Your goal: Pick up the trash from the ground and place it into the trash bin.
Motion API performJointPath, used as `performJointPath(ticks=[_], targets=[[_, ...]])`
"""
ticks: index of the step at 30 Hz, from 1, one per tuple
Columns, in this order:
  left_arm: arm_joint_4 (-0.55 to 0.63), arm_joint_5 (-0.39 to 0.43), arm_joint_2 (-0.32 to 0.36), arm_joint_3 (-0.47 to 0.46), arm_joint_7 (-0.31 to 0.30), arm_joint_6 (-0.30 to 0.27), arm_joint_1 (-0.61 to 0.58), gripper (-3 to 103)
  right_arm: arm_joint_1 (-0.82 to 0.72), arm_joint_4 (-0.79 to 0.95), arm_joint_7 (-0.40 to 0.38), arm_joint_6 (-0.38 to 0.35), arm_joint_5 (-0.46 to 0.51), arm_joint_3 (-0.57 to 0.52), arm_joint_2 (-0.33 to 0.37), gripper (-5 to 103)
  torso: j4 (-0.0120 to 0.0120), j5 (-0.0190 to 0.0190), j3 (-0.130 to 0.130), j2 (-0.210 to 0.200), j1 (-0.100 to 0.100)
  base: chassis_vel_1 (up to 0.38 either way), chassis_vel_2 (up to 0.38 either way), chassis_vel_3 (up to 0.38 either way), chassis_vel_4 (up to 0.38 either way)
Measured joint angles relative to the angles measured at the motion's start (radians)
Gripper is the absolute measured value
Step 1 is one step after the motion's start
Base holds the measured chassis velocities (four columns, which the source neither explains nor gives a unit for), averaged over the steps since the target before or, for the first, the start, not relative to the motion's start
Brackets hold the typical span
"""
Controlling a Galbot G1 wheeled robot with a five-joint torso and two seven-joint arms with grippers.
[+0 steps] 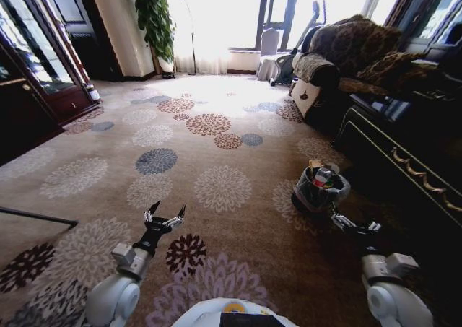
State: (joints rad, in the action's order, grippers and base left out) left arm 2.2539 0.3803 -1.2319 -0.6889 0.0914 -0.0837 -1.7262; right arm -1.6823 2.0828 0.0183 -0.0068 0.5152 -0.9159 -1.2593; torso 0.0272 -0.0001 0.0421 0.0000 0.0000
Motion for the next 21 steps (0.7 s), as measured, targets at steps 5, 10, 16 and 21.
performJointPath(ticks=[5, 10, 16, 21], targets=[[0.004, -0.014, 0.003, 0.034, -0.070, -0.027, 0.029, 100, -0.002, 0.001, 0.000, -0.003, -0.001, -0.002, 0.003, 100, 0.0000, 0.0001, 0.000, 0.000, 0.000, 0.000, 0.000, 0.000, 0.000], [0.006, -0.028, -0.005, 0.042, -0.098, -0.038, 0.036, 100, -0.003, -0.001, 0.000, -0.005, 0.003, -0.007, 0.011, 100, 0.0000, 0.0000, 0.000, 0.000, 0.000, 0.000, 0.000, 0.000, 0.000], [0.007, -0.046, -0.002, 0.043, -0.100, -0.048, 0.032, 100, -0.010, -0.006, 0.000, -0.006, 0.010, -0.011, 0.013, 100, 0.0000, 0.0000, 0.000, 0.000, 0.000, 0.000, 0.000, 0.000, 0.000], [0.008, -0.049, -0.001, 0.043, -0.099, -0.052, 0.032, 100, -0.013, -0.005, 0.000, -0.006, 0.008, -0.009, 0.012, 100, 0.0000, 0.0001, 0.000, 0.000, 0.000, 0.000, 0.000, 0.000, 0.000]])
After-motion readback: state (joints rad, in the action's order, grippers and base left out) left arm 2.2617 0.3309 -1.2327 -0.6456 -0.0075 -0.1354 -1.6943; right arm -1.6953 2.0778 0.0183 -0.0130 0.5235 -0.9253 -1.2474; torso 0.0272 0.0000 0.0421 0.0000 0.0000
